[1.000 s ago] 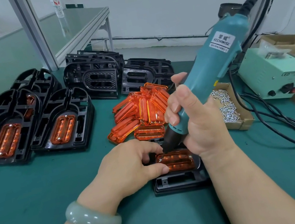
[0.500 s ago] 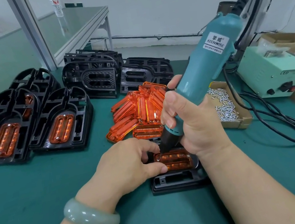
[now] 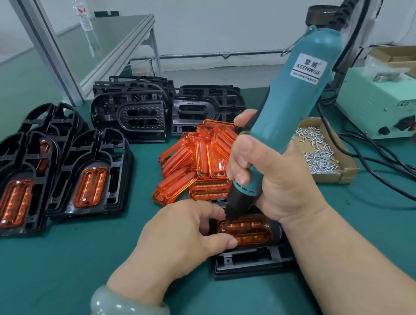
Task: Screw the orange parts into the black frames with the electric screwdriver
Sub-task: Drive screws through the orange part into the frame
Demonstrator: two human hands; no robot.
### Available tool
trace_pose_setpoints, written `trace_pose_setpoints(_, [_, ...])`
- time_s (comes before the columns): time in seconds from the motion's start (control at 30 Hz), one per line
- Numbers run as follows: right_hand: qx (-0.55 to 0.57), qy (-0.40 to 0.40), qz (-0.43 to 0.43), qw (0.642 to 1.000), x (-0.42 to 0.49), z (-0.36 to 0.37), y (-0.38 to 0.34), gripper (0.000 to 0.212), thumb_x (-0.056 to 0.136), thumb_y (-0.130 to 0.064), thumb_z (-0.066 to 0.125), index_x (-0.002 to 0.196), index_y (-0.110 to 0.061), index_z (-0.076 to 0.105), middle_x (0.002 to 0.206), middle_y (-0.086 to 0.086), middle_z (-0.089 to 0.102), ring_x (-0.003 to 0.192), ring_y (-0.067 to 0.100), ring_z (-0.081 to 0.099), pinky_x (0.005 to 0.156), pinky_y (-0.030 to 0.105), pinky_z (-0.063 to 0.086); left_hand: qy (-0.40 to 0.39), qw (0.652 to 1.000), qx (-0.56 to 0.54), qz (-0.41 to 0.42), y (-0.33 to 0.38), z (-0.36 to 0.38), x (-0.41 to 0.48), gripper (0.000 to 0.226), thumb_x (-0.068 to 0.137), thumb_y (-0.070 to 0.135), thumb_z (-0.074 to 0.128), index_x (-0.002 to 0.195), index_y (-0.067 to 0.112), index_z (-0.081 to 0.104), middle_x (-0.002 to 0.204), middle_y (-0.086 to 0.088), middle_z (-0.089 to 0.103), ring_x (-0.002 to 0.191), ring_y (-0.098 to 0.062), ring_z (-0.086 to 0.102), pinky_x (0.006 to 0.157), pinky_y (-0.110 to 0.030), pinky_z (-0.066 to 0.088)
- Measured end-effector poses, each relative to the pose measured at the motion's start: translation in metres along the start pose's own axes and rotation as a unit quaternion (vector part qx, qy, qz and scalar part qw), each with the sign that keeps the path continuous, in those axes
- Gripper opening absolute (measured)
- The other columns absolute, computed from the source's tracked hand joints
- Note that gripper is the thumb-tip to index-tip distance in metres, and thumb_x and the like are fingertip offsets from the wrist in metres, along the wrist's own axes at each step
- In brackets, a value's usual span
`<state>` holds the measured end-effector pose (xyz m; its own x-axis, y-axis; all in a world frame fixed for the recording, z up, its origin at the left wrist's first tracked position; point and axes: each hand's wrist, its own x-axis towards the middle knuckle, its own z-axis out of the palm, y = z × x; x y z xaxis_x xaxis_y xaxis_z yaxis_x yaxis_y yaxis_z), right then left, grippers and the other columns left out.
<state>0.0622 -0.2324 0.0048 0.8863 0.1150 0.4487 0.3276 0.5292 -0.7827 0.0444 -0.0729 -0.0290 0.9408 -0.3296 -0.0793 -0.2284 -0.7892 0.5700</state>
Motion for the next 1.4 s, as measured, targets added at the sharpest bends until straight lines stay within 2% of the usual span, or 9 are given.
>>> trace_pose_setpoints(0.6, [0.000,-0.010,-0.015,1.000,-0.002,0.000,-0.004,0.025,0.081,-0.017,0.062,0.105,-0.016,0.056,0.057,-0.007,0.050,0.043,0.008,0.047,0.052,0.027,0.038,-0.009,1.000,-0.022,0.001,0.000,0.000,0.000,0.042,0.065,0.059,0.073,0.103,0.046,0.065,0.065,0.016,0.052,0.061,0.001,0.048,0.059,-0.023,0.037])
trace_pose_setpoints(0.67, [0.020,-0.019,-0.021,0.999,0.000,0.000,-0.006,0.030,0.080,-0.018,0.070,0.106,-0.015,0.054,0.059,-0.008,0.051,0.045,0.008,0.048,0.053,0.027,0.039,-0.006,1.000,-0.021,0.001,0.000,0.000,0.000,0.040,0.065,0.059,0.074,0.102,0.047,0.064,0.065,0.016,0.052,0.061,0.001,0.049,0.058,-0.022,0.036])
trace_pose_setpoints(0.73, [0.041,-0.014,-0.022,0.999,0.001,-0.003,-0.009,0.041,0.076,-0.028,0.077,0.106,-0.014,0.053,0.060,-0.008,0.052,0.046,0.007,0.049,0.055,0.027,0.040,-0.002,1.000,-0.026,-0.001,0.000,0.000,0.000,0.039,0.065,0.058,0.074,0.101,0.049,0.064,0.067,0.017,0.054,0.062,0.002,0.050,0.059,-0.022,0.039])
trace_pose_setpoints(0.9, [0.090,0.043,-0.010,0.995,0.002,-0.019,-0.015,0.042,0.069,-0.034,0.083,0.100,-0.018,0.058,0.059,-0.008,0.049,0.045,0.006,0.047,0.055,0.023,0.043,-0.002,0.999,-0.044,0.001,-0.002,0.001,-0.001,0.026,0.063,0.060,0.074,0.084,0.061,0.058,0.073,0.020,0.058,0.068,0.004,0.054,0.066,-0.023,0.046])
trace_pose_setpoints(1.0, [0.105,0.091,-0.004,0.990,0.000,-0.027,-0.018,0.026,0.081,-0.026,0.070,0.101,-0.019,0.055,0.057,-0.009,0.048,0.044,0.004,0.046,0.055,0.021,0.043,0.006,0.999,-0.052,0.012,-0.004,0.003,-0.002,0.028,0.068,0.059,0.071,0.092,0.063,0.057,0.081,0.030,0.054,0.072,0.007,0.052,0.068,-0.023,0.046])
trace_pose_setpoints(1.2, [0.123,0.143,-0.004,0.982,-0.004,-0.037,-0.022,0.022,0.081,-0.026,0.057,0.101,-0.020,0.054,0.057,-0.010,0.047,0.044,0.004,0.045,0.054,0.020,0.045,0.013,0.999,-0.039,0.035,-0.005,0.002,-0.004,0.023,0.075,0.053,0.067,0.096,0.059,0.060,0.086,0.034,0.053,0.076,0.011,0.050,0.065,-0.019,0.041])
trace_pose_setpoints(1.3, [0.130,0.166,-0.003,0.978,-0.006,-0.042,-0.024,0.017,0.083,-0.025,0.056,0.099,-0.020,0.055,0.057,-0.009,0.046,0.044,0.005,0.044,0.054,0.021,0.045,0.090,0.992,-0.075,0.053,0.000,0.001,-0.004,0.013,0.074,0.048,0.070,0.082,0.053,0.062,0.081,0.027,0.058,0.075,0.006,0.054,0.064,-0.014,0.039])
trace_pose_setpoints(1.37, [0.138,0.181,-0.002,0.974,-0.006,-0.044,-0.026,0.014,0.084,-0.025,0.056,0.098,-0.020,0.056,0.057,-0.009,0.046,0.044,0.004,0.044,0.054,0.021,0.045,0.131,0.985,-0.089,0.075,0.005,0.000,-0.003,0.018,0.071,0.052,0.069,0.088,0.051,0.064,0.081,0.022,0.060,0.081,0.007,0.055,0.068,-0.008,0.039])
trace_pose_setpoints(1.4, [0.143,0.189,-0.002,0.972,-0.006,-0.045,-0.027,0.013,0.085,-0.025,0.054,0.097,-0.021,0.056,0.057,-0.010,0.046,0.044,0.004,0.044,0.054,0.020,0.045,0.129,0.985,-0.080,0.088,0.009,-0.001,-0.002,0.031,0.068,0.058,0.066,0.097,0.048,0.065,0.087,0.023,0.060,0.089,0.009,0.054,0.074,-0.006,0.040])
